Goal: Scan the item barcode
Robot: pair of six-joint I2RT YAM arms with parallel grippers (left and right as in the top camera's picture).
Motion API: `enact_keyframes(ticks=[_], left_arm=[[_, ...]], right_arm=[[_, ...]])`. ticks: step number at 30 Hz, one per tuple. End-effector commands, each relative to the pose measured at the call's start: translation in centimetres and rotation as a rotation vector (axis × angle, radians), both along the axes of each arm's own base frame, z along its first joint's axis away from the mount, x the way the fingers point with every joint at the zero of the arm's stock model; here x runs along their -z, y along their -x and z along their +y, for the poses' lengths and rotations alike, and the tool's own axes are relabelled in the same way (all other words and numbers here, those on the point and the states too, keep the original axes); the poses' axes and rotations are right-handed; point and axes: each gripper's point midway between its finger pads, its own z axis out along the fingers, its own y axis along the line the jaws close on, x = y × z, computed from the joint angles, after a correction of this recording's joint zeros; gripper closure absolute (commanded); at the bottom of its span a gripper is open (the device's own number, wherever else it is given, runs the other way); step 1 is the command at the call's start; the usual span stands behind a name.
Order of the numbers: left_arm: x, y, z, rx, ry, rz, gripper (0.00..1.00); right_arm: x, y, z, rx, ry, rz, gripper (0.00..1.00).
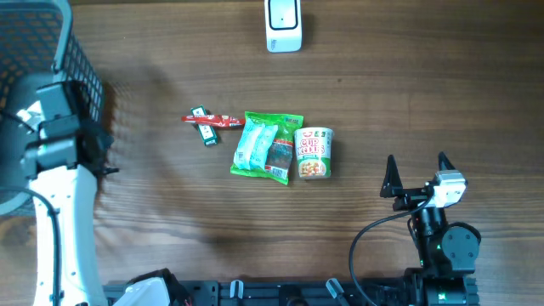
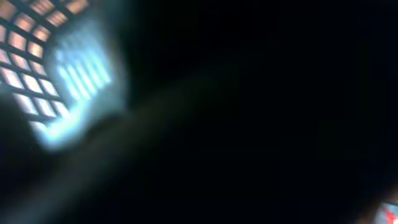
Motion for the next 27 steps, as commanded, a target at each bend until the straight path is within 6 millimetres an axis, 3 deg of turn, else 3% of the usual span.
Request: enact_keyframes(ticks=[1,4,8,10,12,15,18,21,27], left_arm=[[0.6,-1.5,-3.1,0.137,0.182,-0.058,0.69],[0.6,-2.3,-5.0,0.217,0.238,-0.073,0.49],[0.5,-3.4,-8.4,0.326,0.315,-0.102,0.36],[0.2,-4.3,-11.3,0.42,0.384,-0.128,0.25],[0.0,-4.8,-13.1,0.478,0.398,-0.139,0.0],[-0.1,-5.2,-14.5,0.522,0.392,-0.138,0.0],[-0.1,-5.2,-15.0,0.539,0.394,-0.134,0.0],[-0.1,-5.2,-15.1,0.54,0.394,-0.134,0.0],[-0.1,-5.2,-15.1,0.54,0.394,-0.134,0.0]], right_arm=[[-0.2,0.0,-0.1,0.005,0.008,-0.009,0.0],[-0.2,0.0,-0.1,0.005,0.009,-0.009,0.0],[-0.2,0.0,-0.1,0.005,0.009,-0.009,0.0],[-0.2,0.0,-0.6,0.032,0.02,-0.01,0.0],[-0.2,0.0,-0.7,0.038,0.026,-0.011,0.0],[-0.3,0.1,0.4,-0.026,0.007,-0.014,0.0],[-0.8,0.6,3.4,-0.204,-0.02,-0.028,0.0],[-1.2,0.7,2.8,-0.161,-0.081,0.026,0.0],[-8.5,1.1,4.3,-0.256,-0.095,0.052,0.0]])
